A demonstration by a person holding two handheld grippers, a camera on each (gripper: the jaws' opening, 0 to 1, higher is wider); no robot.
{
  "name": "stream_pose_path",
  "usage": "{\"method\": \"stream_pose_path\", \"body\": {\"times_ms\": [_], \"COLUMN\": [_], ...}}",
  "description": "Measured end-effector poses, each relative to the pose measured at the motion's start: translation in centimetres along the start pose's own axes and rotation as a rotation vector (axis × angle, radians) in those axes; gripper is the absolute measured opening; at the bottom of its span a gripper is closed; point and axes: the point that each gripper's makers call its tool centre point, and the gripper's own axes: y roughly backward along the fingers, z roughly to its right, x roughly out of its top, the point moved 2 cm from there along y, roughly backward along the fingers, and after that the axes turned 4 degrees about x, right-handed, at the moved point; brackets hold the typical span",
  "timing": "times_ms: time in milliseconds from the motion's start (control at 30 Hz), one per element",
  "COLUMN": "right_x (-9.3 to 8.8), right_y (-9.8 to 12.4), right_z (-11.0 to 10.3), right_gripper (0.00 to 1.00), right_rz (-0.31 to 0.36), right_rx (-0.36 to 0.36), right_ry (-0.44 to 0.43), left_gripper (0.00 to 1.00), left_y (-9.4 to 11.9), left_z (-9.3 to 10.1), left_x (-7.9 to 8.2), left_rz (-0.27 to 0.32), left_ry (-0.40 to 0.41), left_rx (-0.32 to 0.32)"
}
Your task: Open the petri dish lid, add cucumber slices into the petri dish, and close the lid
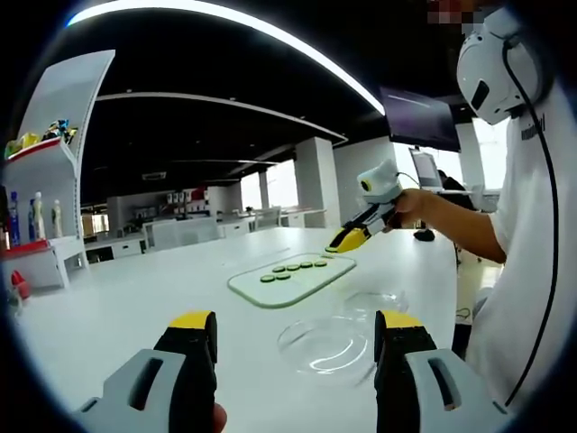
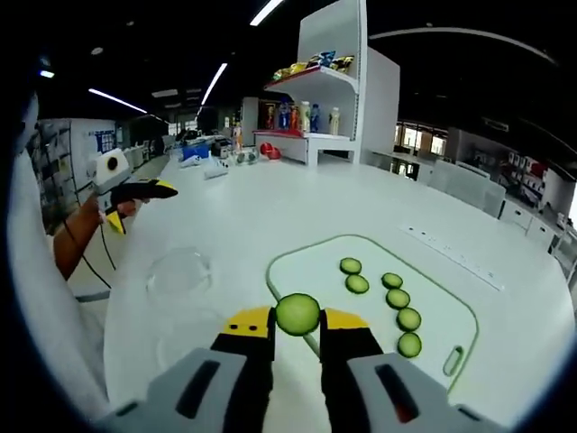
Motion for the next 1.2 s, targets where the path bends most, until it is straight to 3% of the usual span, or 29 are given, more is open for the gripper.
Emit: {"method": "stream_pose_path", "body": {"times_ms": [267,600,833,1200], "right_x": [0.1,-1.4,-0.9,-2.1], "right_y": [0.4,0.0,0.3,-0.2], "right_z": [-1.8,-5.0,-6.3,-8.3], "right_gripper": [0.19,0.19,0.19,0.19], "right_rz": [0.011,-0.01,-0.006,-0.074], "right_rx": [0.044,0.138,0.165,0.237], "right_ry": [0.022,0.021,0.04,0.088], "left_gripper": [0.71,0.71,0.71,0.71], "left_y": [0.0,0.3,0.2,0.2], "left_z": [0.2,0.7,0.9,1.1], "left_x": [0.0,0.1,0.1,0.1], "left_rz": [-0.003,0.004,0.003,-0.002], "left_ry": [-0.003,-0.001,-0.002,-0.005], "left_rx": [-0.007,-0.021,-0.028,-0.035]}}
